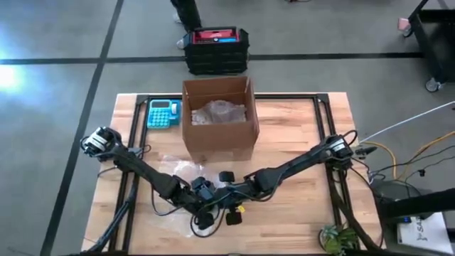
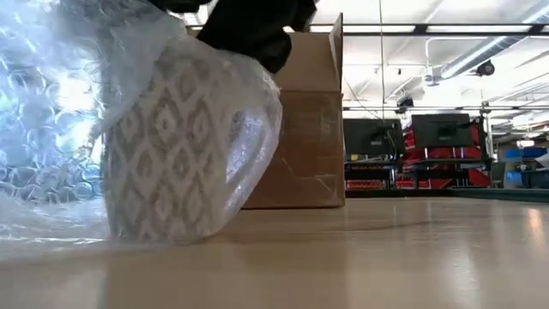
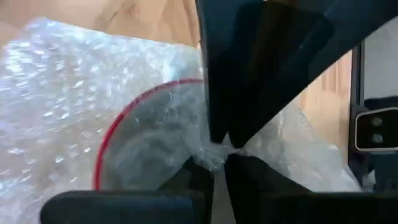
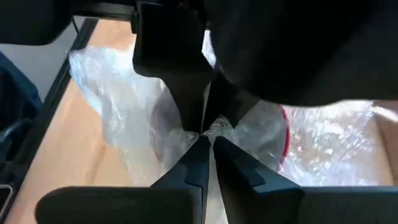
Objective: Wrap mug
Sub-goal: Wrap the gray mug with transparent bubble wrap
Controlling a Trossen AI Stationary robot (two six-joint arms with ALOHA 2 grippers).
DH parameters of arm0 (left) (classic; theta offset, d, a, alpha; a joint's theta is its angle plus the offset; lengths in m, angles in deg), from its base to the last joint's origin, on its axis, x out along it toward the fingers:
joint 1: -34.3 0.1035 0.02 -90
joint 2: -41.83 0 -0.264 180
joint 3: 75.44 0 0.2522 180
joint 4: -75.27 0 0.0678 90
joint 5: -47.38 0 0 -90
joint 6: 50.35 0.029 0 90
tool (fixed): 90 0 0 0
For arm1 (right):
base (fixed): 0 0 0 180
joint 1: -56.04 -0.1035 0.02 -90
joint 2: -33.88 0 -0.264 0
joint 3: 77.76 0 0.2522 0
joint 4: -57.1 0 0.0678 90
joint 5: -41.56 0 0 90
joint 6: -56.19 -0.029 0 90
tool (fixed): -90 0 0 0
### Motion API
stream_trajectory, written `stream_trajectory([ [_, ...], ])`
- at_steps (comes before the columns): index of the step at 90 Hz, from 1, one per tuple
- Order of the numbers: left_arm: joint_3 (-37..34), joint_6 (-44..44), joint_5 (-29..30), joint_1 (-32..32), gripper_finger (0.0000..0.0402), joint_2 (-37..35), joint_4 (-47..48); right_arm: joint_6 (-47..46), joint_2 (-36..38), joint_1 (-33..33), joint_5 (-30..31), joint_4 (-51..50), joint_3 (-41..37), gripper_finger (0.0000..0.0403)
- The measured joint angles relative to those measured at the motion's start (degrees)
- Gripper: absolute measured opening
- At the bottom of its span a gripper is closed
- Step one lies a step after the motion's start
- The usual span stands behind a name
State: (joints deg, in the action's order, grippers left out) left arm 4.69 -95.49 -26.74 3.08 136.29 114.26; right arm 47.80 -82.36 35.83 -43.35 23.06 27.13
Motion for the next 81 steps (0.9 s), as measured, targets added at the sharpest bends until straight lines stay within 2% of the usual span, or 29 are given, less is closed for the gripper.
stream_trajectory([
  [16,4.14,-1.61,0.46,-0.75,0.0020,-0.21,10.02,0.92,-0.14,0.03,-0.15,0.55,1.37,0.0014],
  [25,4.23,-1.90,0.72,-0.75,0.0020,-0.20,10.47,1.38,-0.16,0.09,-0.18,-0.19,1.93,0.0013],
  [40,2.73,-3.59,-4.30,-0.73,0.0020,-0.12,10.82,1.38,-0.49,0.10,-0.55,-1.33,1.69,0.0013],
  [57,2.82,-3.55,-6.42,-0.79,0.0020,-0.09,11.47,1.95,-0.38,-0.19,-1.05,-2.58,1.43,0.0013],
  [72,4.49,-1.22,-6.09,-1.05,0.0020,-0.48,13.57,1.96,-0.14,-0.28,-1.00,-2.13,1.45,0.0013],
  [81,7.26,0.00,-2.50,-1.24,0.0020,-2.13,15.46,1.98,-0.09,-0.29,-0.87,-1.96,1.47,0.0013],
])
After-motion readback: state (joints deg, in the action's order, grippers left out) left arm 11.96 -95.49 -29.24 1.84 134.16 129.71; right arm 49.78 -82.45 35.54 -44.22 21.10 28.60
